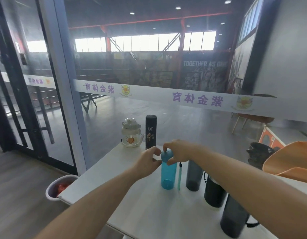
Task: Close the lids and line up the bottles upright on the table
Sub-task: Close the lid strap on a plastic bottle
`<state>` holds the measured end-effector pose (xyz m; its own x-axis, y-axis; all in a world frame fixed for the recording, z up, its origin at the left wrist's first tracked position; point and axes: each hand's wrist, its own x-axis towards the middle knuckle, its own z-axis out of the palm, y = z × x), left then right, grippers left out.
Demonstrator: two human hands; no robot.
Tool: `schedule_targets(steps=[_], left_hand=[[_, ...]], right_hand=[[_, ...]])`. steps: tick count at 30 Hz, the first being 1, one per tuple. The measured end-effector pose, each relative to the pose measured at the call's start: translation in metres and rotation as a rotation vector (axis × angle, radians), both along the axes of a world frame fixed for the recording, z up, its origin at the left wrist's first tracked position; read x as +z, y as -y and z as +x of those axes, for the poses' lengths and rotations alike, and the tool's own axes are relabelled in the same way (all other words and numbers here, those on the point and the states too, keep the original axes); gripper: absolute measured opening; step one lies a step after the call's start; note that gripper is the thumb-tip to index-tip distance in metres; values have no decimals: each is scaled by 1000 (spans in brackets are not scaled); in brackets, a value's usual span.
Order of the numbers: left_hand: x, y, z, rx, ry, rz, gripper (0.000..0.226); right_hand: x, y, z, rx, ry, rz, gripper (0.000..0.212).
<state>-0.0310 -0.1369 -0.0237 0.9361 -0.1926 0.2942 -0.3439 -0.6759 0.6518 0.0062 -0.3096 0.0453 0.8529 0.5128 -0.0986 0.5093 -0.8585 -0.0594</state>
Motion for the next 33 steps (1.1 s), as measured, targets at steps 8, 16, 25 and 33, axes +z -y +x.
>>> schedule_targets(steps=[8, 16, 25, 33], left_hand=[[-13, 8, 25, -10, 58, 15, 51], [-12, 1, 94, 2, 45, 151, 59], [-18, -18, 166, 46, 105, 366, 65], [-25, -18, 195, 53, 112, 371, 63]], right_hand=[[-6, 6, 43, -6, 24, 100, 50], [-5, 1, 117, -68, 14, 129, 48], [-6, -9, 187, -96, -3, 146, 46], [-6, -8, 206, -123, -23, 150, 47]])
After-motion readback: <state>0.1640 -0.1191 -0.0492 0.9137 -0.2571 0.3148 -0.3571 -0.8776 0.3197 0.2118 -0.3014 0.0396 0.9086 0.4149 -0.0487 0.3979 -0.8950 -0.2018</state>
